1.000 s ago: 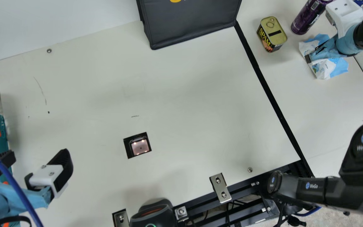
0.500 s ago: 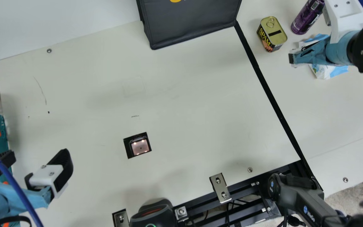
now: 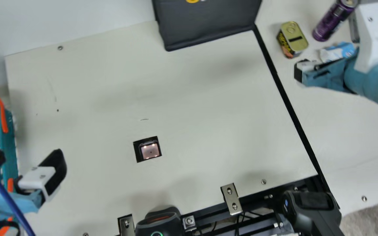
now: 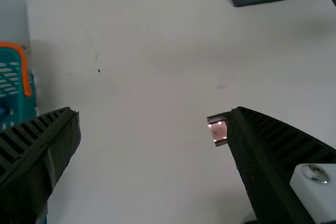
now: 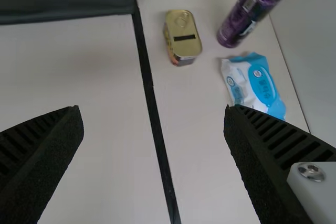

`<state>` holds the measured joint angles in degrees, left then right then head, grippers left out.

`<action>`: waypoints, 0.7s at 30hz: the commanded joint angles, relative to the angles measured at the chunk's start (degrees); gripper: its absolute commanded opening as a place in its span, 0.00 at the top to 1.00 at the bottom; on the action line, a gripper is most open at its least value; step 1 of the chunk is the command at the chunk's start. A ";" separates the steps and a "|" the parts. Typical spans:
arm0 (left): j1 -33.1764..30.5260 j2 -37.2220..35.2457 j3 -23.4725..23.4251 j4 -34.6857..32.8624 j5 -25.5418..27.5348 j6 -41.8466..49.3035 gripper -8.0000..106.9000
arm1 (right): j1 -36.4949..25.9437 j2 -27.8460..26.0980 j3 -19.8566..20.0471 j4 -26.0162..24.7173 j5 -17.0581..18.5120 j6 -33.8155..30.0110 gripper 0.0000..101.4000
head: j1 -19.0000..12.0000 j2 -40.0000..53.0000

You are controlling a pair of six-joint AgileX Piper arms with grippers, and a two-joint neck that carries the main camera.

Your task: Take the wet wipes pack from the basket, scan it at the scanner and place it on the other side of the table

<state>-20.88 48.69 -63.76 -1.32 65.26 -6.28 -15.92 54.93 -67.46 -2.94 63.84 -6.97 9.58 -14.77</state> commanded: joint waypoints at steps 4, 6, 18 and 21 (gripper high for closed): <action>5.58 -1.37 -1.36 -0.06 1.14 1.72 0.15 | 5.74 -4.02 -0.64 0.57 1.68 2.17 0.06 | -1.66 9.22; 7.59 -1.96 -1.93 -0.08 1.59 2.39 0.15 | 7.76 -5.56 -0.95 0.86 2.42 3.06 0.06 | -1.66 11.91; 19.27 -5.38 -5.19 -0.16 4.24 6.28 0.15 | 16.40 -12.42 -2.29 2.36 5.98 6.97 0.06 | -1.66 13.19; 19.09 -5.32 -5.17 -0.14 4.10 6.28 0.15 | 16.70 -12.59 -2.29 2.36 6.10 6.97 0.06 | -1.66 13.19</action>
<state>-1.64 43.36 -68.92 -1.46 69.47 0.00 0.83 42.34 -69.75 -0.58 69.95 0.00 9.58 -1.76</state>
